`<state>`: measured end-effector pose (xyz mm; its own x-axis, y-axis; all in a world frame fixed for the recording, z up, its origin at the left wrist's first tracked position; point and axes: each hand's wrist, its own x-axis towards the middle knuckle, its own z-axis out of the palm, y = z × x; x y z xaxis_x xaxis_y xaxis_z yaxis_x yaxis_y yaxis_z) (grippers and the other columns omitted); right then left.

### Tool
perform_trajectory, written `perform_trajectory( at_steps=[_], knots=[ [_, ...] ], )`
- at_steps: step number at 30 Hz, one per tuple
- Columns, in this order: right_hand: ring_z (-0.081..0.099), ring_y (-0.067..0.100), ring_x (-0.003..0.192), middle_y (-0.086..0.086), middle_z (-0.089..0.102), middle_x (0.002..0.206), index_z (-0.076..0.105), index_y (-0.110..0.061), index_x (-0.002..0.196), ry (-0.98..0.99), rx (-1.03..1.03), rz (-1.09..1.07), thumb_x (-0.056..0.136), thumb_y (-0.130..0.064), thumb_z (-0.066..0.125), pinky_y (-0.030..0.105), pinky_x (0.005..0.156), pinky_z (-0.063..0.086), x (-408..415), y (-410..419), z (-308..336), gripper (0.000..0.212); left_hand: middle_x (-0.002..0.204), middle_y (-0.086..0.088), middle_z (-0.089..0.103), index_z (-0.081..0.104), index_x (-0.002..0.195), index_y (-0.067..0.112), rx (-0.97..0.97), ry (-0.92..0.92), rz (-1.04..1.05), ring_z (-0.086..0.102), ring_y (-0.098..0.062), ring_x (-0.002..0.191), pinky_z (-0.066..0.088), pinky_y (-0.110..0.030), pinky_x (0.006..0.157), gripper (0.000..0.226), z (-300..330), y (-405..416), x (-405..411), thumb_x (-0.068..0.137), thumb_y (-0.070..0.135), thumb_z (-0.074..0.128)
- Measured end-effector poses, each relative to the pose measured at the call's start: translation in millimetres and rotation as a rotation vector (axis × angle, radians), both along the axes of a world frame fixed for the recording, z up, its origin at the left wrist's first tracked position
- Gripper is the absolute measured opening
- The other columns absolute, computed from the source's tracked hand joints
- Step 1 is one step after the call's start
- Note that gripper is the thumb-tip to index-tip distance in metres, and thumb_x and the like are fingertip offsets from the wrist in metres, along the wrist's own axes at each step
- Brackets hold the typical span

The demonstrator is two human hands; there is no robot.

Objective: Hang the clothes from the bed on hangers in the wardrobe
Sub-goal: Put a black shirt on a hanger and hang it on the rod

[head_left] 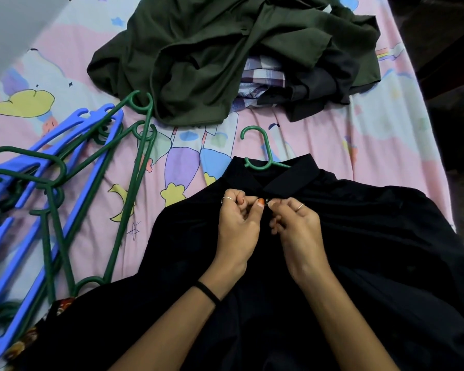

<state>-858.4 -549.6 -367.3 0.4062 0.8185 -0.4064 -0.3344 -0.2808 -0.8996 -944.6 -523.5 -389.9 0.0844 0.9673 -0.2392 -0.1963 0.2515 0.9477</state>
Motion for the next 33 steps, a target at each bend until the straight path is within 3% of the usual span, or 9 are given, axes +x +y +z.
perform_trajectory(
  at_steps=[3,5,13,17,20,22,25,29,33],
  knots=[
    [0.047,0.008,0.047,-0.001,0.051,0.058,0.06,-0.009,0.071,0.338,-0.163,0.075,0.083,-0.001,0.061,0.017,0.044,0.039,16,9,6,0.014,0.076,-0.002,0.054,0.032,0.078,0.016,0.033,0.022,-0.028,0.052,-0.009,0.075,0.046,-0.019,0.075,0.032,-4,2,-3,0.093,-0.004,0.051],
    [0.049,0.009,0.046,0.001,0.053,0.058,0.056,-0.01,0.07,0.286,-0.239,0.163,0.081,-0.003,0.066,0.017,0.044,0.04,26,16,10,0.017,0.077,-0.001,0.054,0.035,0.078,0.015,0.067,0.068,-0.039,0.052,-0.007,0.074,0.045,-0.017,0.074,0.03,-4,3,-4,0.093,-0.004,0.052],
    [0.055,0.008,0.062,0.002,0.061,0.073,0.061,-0.013,0.081,-0.474,-0.14,0.42,0.09,-0.022,0.066,0.022,0.061,0.047,60,-8,34,0.013,0.076,0.001,0.067,0.051,0.085,0.021,0.145,0.414,-0.273,0.06,-0.003,0.068,0.045,-0.023,0.074,0.018,9,14,-47,0.094,0.006,0.055],
    [0.057,0.007,0.068,-0.006,0.063,0.076,0.063,-0.019,0.082,-0.969,-0.018,0.449,0.085,-0.025,0.07,0.019,0.068,0.047,78,-76,34,0.009,0.074,0.002,0.066,0.053,0.08,0.024,0.281,0.845,-0.392,0.061,-0.006,0.068,0.048,-0.023,0.073,0.015,23,-10,-96,0.094,0.022,0.057],
    [0.059,0.022,0.092,0.0,0.06,0.105,0.064,-0.017,0.107,-1.498,-0.015,0.577,0.075,-0.037,0.077,0.037,0.082,0.05,85,-131,18,0.04,0.076,0.006,0.061,0.053,0.082,0.025,0.27,1.253,-0.544,0.06,-0.016,0.076,0.05,-0.034,0.073,0.031,37,-31,-133,0.088,0.056,0.052],
    [0.058,0.029,0.103,0.005,0.057,0.118,0.061,-0.016,0.12,-1.706,-0.071,0.638,0.064,-0.039,0.083,0.044,0.086,0.049,94,-157,10,0.064,0.082,0.01,0.059,0.051,0.085,0.027,0.271,1.496,-0.596,0.06,-0.018,0.083,0.048,-0.034,0.075,0.045,51,-44,-149,0.081,0.072,0.045],
    [0.057,0.034,0.108,0.011,0.056,0.126,0.058,-0.014,0.128,-1.842,-0.094,0.617,0.059,-0.023,0.08,0.048,0.091,0.044,104,-174,5,0.073,0.086,0.009,0.058,0.052,0.093,0.028,0.361,1.681,-0.601,0.062,-0.019,0.092,0.045,-0.032,0.072,0.051,68,-61,-163,0.08,0.076,0.043],
    [0.062,0.034,0.094,0.011,0.06,0.112,0.058,-0.01,0.122,-1.876,-0.035,0.504,0.072,-0.011,0.047,0.044,0.077,0.052,106,-177,15,0.052,0.087,0.004,0.062,0.051,0.086,0.021,0.359,1.841,-0.561,0.061,-0.02,0.087,0.04,-0.03,0.065,0.053,89,-73,-173,0.083,0.073,0.041],
    [0.062,0.034,0.074,0.009,0.064,0.087,0.066,-0.006,0.102,-1.781,0.03,0.343,0.075,-0.005,0.062,0.04,0.057,0.053,110,-180,47,0.028,0.077,0.005,0.057,0.049,0.076,0.022,0.198,1.838,-0.524,0.058,-0.016,0.077,0.042,-0.028,0.06,0.059,112,-90,-197,0.078,0.08,0.04]
  ],
)
